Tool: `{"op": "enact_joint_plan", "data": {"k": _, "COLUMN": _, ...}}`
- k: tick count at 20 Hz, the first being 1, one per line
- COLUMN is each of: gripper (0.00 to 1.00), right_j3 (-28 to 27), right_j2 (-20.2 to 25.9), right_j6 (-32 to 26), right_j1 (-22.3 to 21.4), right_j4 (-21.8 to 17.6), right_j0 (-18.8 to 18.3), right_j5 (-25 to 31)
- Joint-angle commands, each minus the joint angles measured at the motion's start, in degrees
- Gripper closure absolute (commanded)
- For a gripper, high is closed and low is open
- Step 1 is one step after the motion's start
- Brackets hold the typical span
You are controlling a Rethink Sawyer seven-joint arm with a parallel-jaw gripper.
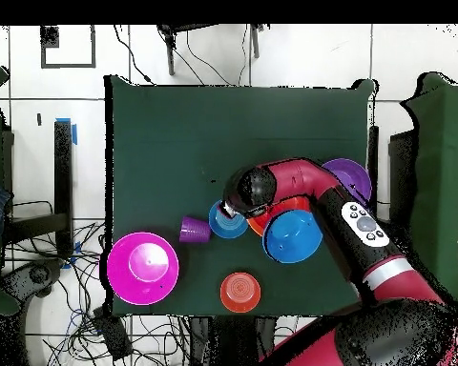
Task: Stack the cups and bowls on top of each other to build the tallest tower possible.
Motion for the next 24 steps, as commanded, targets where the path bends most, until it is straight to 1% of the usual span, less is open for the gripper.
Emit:
{"op": "enact_joint_plan", "data": {"k": 1, "gripper": 0.00, "right_j3": -0.2, "right_j2": -2.1, "right_j6": -19.3, "right_j1": 3.1, "right_j4": -6.9, "right_j0": -0.9, "right_j5": -0.6}}
{"op": "enact_joint_plan", "data": {"k": 4, "gripper": 0.00, "right_j3": 0.1, "right_j2": -2.2, "right_j6": -18.7, "right_j1": 3.9, "right_j4": -7.3, "right_j0": -1.0, "right_j5": -1.3}}
{"op": "enact_joint_plan", "data": {"k": 7, "gripper": 0.00, "right_j3": 0.5, "right_j2": -2.1, "right_j6": -17.4, "right_j1": 4.3, "right_j4": -7.4, "right_j0": 0.0, "right_j5": -1.7}}
{"op": "enact_joint_plan", "data": {"k": 14, "gripper": 0.00, "right_j3": 0.6, "right_j2": -1.9, "right_j6": -16.2, "right_j1": 4.4, "right_j4": -7.3, "right_j0": 0.8, "right_j5": -2.2}}
{"op": "enact_joint_plan", "data": {"k": 16, "gripper": 0.00, "right_j3": 1.0, "right_j2": -3.0, "right_j6": -10.3, "right_j1": 4.1, "right_j4": -6.2, "right_j0": 0.9, "right_j5": -3.6}}
{"op": "enact_joint_plan", "data": {"k": 18, "gripper": 0.00, "right_j3": 0.8, "right_j2": -1.8, "right_j6": -14.6, "right_j1": 4.2, "right_j4": -7.5, "right_j0": 0.9, "right_j5": -3.8}}
{"op": "enact_joint_plan", "data": {"k": 19, "gripper": 0.00, "right_j3": 0.6, "right_j2": -1.6, "right_j6": -16.6, "right_j1": 4.2, "right_j4": -7.9, "right_j0": 1.0, "right_j5": -3.0}}
{"op": "enact_joint_plan", "data": {"k": 20, "gripper": 0.00, "right_j3": 0.9, "right_j2": -2.0, "right_j6": -14.7, "right_j1": 3.9, "right_j4": -7.4, "right_j0": 1.1, "right_j5": -2.8}}
{"op": "enact_joint_plan", "data": {"k": 21, "gripper": 0.00, "right_j3": 1.1, "right_j2": -2.1, "right_j6": -14.0, "right_j1": 3.7, "right_j4": -7.3, "right_j0": 1.0, "right_j5": -3.2}}
{"op": "enact_joint_plan", "data": {"k": 24, "gripper": 0.00, "right_j3": 1.6, "right_j2": -1.8, "right_j6": -15.0, "right_j1": 3.4, "right_j4": -7.5, "right_j0": 0.7, "right_j5": -3.2}}
